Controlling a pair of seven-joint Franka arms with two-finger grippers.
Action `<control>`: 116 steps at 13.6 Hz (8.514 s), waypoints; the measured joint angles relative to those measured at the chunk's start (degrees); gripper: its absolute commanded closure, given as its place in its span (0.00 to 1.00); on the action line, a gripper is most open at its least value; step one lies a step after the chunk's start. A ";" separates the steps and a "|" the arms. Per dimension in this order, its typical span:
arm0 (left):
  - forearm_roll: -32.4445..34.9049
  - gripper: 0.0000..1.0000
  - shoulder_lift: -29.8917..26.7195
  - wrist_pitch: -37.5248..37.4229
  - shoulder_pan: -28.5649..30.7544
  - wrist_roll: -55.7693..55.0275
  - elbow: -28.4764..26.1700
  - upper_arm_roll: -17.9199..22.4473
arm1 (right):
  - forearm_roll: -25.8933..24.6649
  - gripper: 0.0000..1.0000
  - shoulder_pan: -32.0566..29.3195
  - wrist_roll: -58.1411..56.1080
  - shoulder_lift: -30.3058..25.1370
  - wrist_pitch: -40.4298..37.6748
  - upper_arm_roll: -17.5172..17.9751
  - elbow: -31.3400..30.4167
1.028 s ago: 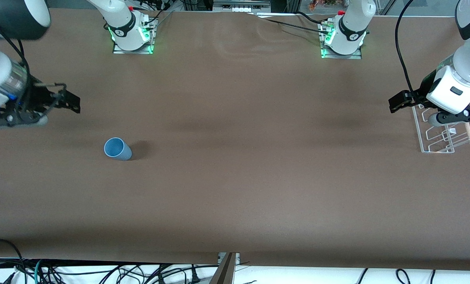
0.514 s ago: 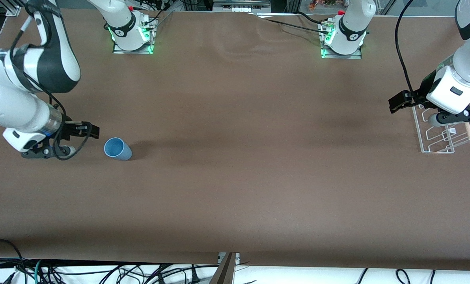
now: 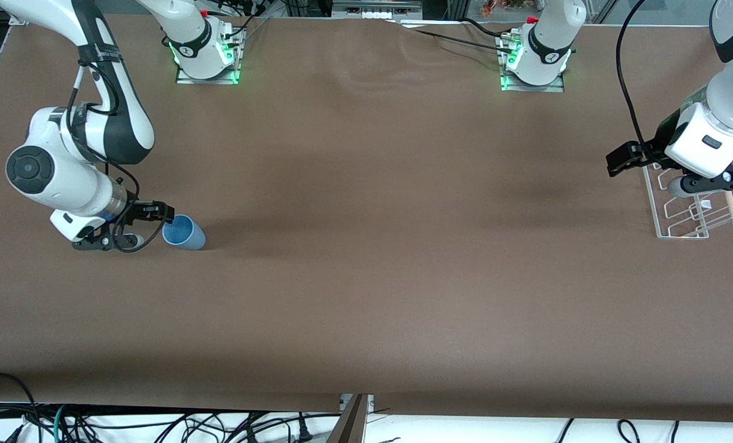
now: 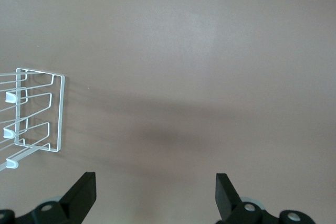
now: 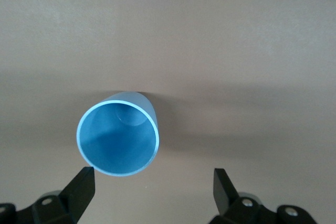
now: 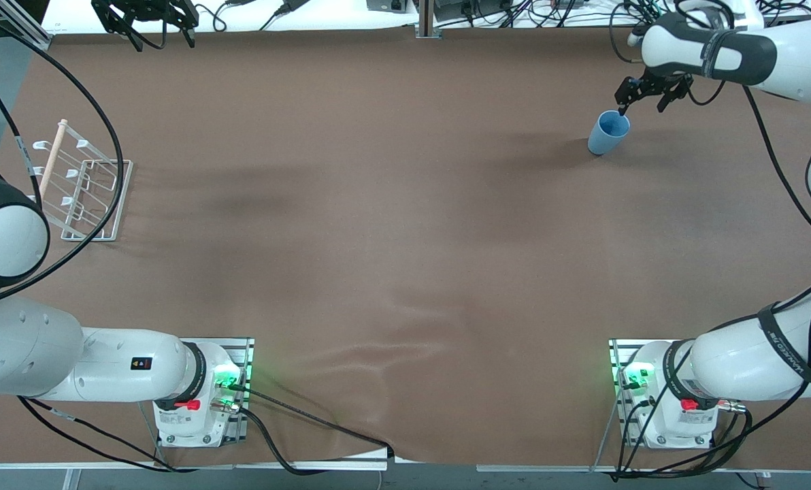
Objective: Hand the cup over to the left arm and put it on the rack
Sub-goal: 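Close the right gripper on the rim of the blue cup, then lift the cup and tilt it sideways toward the table middle, then hold the cup with the right gripper while the left gripper approaches, then grasp the cup's rim with the left gripper, then carry the cup to the rack with the left gripper while the right gripper releases, then lower the cup onto the rack while the right gripper withdraws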
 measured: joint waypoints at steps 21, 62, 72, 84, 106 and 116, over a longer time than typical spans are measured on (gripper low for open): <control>0.00 0.00 0.00 0.00 0.00 0.00 0.00 0.00 | 7.91 1.00 -0.14 -0.71 6.13 10.62 0.47 -2.06; -5.99 0.00 11.52 39.67 -20.82 63.33 -4.00 -8.03 | 59.71 1.00 23.35 25.23 10.39 -0.17 5.85 26.89; -5.99 0.09 13.28 43.64 -21.18 63.62 -5.14 -9.26 | 59.72 1.00 23.64 25.25 10.39 -0.20 5.89 26.89; -5.98 1.00 14.31 45.41 -20.88 63.65 -5.11 -8.96 | 59.75 0.00 23.71 25.34 10.38 -0.70 5.88 27.27; 3.49 1.00 7.07 -12.59 18.77 59.66 -3.30 -6.48 | 8.84 0.00 14.94 11.56 5.72 -24.96 -6.66 29.87; 27.04 1.00 17.63 -27.12 22.34 45.98 -4.70 -6.46 | 1.81 0.00 5.33 6.11 -8.76 -31.78 -2.78 24.51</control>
